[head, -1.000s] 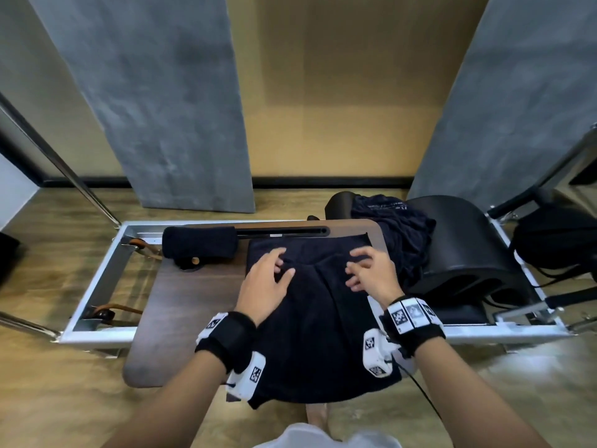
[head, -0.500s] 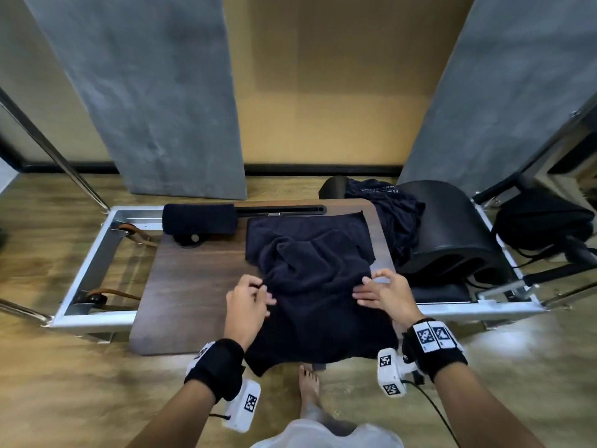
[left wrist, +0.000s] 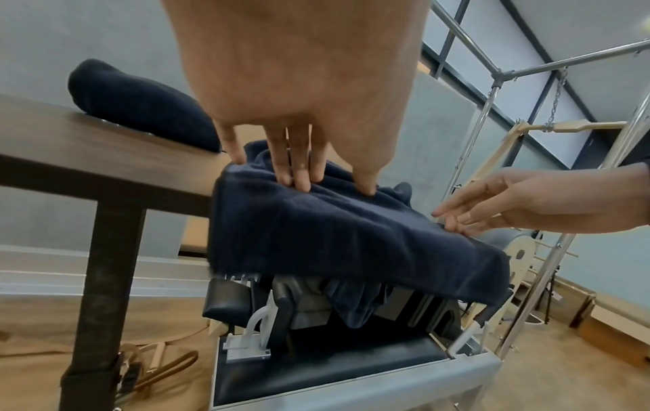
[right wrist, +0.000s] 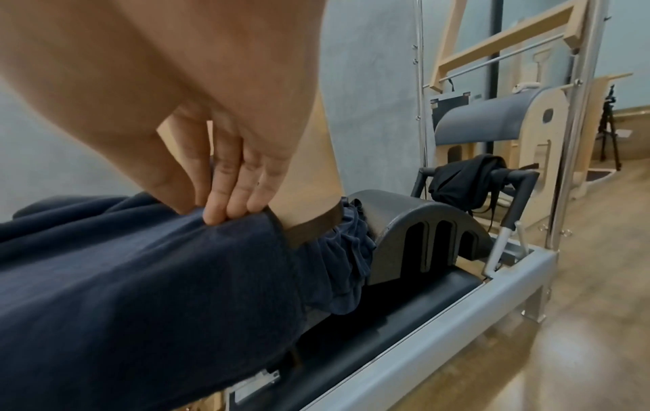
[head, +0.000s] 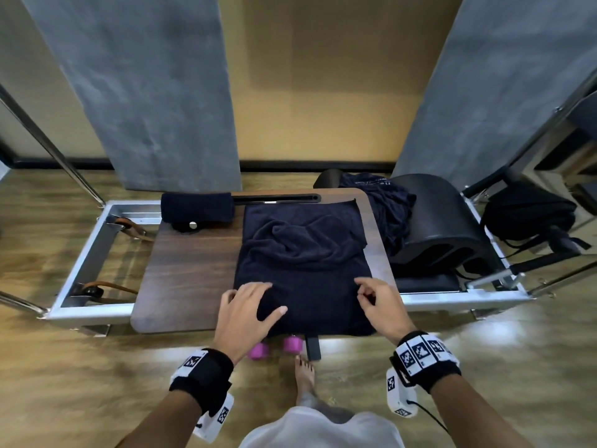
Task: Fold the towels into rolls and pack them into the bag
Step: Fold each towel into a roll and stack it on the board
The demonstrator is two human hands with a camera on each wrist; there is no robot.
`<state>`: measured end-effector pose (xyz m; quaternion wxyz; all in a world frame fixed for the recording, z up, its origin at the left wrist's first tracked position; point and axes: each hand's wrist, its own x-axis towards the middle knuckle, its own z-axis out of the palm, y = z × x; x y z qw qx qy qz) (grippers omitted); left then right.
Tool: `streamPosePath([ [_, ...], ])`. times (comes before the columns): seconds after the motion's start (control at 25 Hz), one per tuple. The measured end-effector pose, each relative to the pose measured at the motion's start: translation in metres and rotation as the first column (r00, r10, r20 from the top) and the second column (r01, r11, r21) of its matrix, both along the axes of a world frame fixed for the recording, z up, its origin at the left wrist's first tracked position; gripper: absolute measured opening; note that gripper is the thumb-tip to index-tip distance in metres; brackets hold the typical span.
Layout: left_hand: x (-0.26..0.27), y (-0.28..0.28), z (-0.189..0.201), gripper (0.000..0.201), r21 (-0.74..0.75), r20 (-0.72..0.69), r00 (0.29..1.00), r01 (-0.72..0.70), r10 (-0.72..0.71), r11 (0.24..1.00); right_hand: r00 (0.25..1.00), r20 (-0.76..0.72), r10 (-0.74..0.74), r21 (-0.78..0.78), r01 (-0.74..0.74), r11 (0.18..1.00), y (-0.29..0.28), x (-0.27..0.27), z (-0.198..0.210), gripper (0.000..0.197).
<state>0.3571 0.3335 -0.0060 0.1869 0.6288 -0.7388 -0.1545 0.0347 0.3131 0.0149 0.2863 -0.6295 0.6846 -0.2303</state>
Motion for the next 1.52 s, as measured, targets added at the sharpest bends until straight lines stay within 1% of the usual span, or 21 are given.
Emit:
streamPosePath([
  [0.08,0.005,0.0,-0.004,0.118,0.187,0.088,0.993,0.055,-0.072,0.981,0.995,0.066,0.071,0.111,-0.078,0.991,0.001,-0.001,0.005,0.07],
  [0.12,0.006,0.001,-0.006,0.135,0.258,0.15,0.979,0.096,-0.139,0.961,0.989,0.079,0.126,0.161,-0.138,0.977,0.003,-0.001,0.006,0.086],
  [0.16,0.007,0.0,-0.007,0.142,0.296,0.206,0.958,0.134,-0.2,0.946,0.981,0.07,0.179,0.186,-0.189,0.964,0.006,-0.003,0.005,0.099],
  [0.2,0.008,-0.001,-0.007,0.141,0.318,0.236,0.942,0.155,-0.236,0.935,0.974,0.045,0.223,0.196,-0.227,0.954,0.009,-0.004,0.003,0.108],
  [0.24,0.01,-0.002,-0.006,0.131,0.329,0.232,0.941,0.164,-0.247,0.93,0.967,0.015,0.253,0.199,-0.25,0.947,0.013,-0.005,0.0,0.11],
  [0.28,0.012,-0.002,-0.005,0.11,0.319,0.19,0.953,0.169,-0.237,0.933,0.964,-0.015,0.265,0.195,-0.258,0.946,0.015,-0.007,-0.002,0.104],
  [0.32,0.014,-0.002,-0.003,0.083,0.294,0.121,0.967,0.181,-0.224,0.939,0.964,-0.039,0.262,0.177,-0.251,0.952,0.017,-0.01,-0.004,0.09],
  [0.36,0.018,-0.003,-0.002,0.063,0.265,0.051,0.975,0.196,-0.216,0.944,0.966,-0.049,0.252,0.147,-0.243,0.959,0.018,-0.013,-0.005,0.073],
  [0.44,0.026,-0.003,0.0,0.042,0.238,-0.029,0.974,0.224,-0.223,0.945,0.964,-0.057,0.259,0.111,-0.252,0.961,0.018,-0.02,-0.007,0.051],
  [0.56,0.033,-0.007,0.004,0.022,0.189,-0.036,0.98,0.199,-0.196,0.962,0.954,-0.06,0.293,0.091,-0.287,0.953,0.014,-0.03,-0.005,0.036],
  [0.6,0.034,-0.009,0.006,0.022,0.147,-0.071,0.98,0.193,-0.184,0.97,0.954,-0.069,0.293,0.063,-0.289,0.955,0.01,-0.033,-0.003,0.03],
  [0.68,0.033,-0.017,0.012,0.026,0.064,-0.255,0.956,0.169,-0.147,0.984,0.963,-0.076,0.258,-0.003,-0.259,0.966,0.001,-0.039,0.006,0.024],
  [0.76,0.031,-0.03,0.021,0.034,0.032,-0.432,0.9,0.086,-0.063,0.996,0.98,-0.026,0.197,-0.069,-0.199,0.978,-0.012,-0.041,0.019,0.03],
  [0.84,0.026,-0.052,0.032,0.04,-0.026,-0.513,0.858,-0.031,0.013,0.999,0.989,0.038,0.145,-0.162,-0.137,0.977,-0.037,-0.042,0.033,0.033],
  [0.92,0.021,-0.081,0.045,0.032,-0.084,-0.566,0.821,-0.14,0.068,0.987,0.985,0.139,0.1,-0.252,-0.062,0.966,-0.069,-0.042,0.049,0.026],
  [1.0,0.016,-0.113,0.056,0.018,-0.087,-0.602,0.787,-0.236,0.137,0.968,0.973,0.221,0.072,-0.297,-0.003,0.955,-0.107,-0.043,0.063,0.019],
  [1.08,0.011,-0.147,0.064,0.005,-0.075,-0.602,0.769,-0.322,0.214,0.944,0.964,0.263,0.04,-0.278,0.036,0.96,-0.145,-0.043,0.069,0.017],
  [1.16,0.006,-0.177,0.064,0.01,-0.075,-0.567,0.768,-0.408,0.298,0.91,0.963,0.27,-0.023,-0.21,0.082,0.974,-0.18,-0.042,0.068,0.013],
  [1.28,-0.004,-0.215,0.055,0.017,-0.028,-0.463,0.769,-0.509,0.441,0.86,0.972,0.197,-0.128,-0.12,0.153,0.981,-0.227,-0.039,0.054,0.007],
  [1.44,-0.013,-0.242,0.034,0.015,0.102,-0.412,0.734,-0.551,0.54,0.828,0.981,0.125,-0.151,0.004,0.152,0.988,-0.258,-0.031,0.028,0.005],
  [1.52,-0.016,-0.25,0.022,0.021,0.136,-0.373,0.768,-0.511,0.521,0.849,0.983,0.12,-0.14,0.035,0.137,0.99,-0.265,-0.03,0.015,0.005],
])
